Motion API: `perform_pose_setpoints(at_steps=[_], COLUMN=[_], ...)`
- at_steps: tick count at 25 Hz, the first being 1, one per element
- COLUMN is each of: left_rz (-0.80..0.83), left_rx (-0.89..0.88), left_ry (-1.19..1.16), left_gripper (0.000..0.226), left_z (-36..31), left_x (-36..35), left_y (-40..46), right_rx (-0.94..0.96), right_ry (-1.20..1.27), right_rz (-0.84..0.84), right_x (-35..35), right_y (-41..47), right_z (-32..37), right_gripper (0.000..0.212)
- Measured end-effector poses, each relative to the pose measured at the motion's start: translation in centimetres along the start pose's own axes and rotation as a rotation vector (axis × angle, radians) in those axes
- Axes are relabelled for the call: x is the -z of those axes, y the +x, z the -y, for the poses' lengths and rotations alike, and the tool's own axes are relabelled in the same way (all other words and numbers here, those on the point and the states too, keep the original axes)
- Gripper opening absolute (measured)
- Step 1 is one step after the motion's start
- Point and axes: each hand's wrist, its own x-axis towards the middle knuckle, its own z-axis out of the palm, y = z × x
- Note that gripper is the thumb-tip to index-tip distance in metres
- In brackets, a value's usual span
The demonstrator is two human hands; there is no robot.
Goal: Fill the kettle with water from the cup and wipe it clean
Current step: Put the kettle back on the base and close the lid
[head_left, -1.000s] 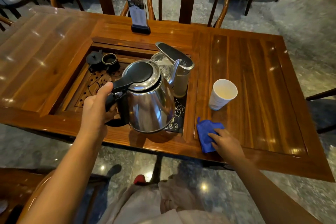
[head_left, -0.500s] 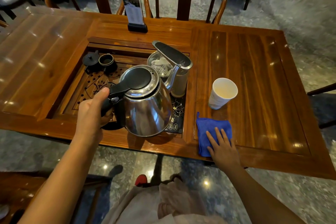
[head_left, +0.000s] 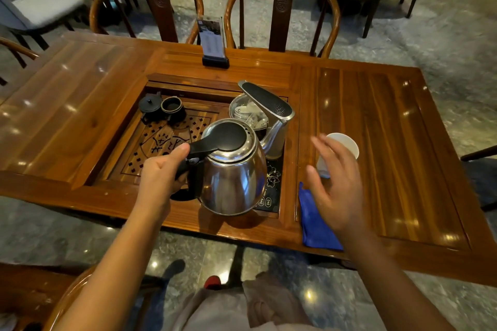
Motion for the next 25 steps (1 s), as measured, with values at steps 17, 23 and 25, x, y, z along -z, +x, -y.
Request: perform_pose_setpoints(at_steps=[17,23,25], left_rz=[0.026,0.034,0.056], left_rx=[-0.03,-0.041,-0.056], left_ry=[-0.098,-0.029,-0.01], left_gripper=[0.079,0.044,0.042], left_z=[1.1,0.9,1.0], left_x=[-0.4,-1.1,-1.2], left_y=[-0.9,-1.4,-1.5], right_rx=[0.302,0.33,0.342], right_ry=[-0.242,-0.324,-0.33], right_rz=[0.926,0.968,0.939], right_x=[-2.6,-1.7,-1.6], right_y=[8.6,9.2,8.9], right_z=[9.7,10.1,10.1], right_gripper=[0.081,0.091,0.089])
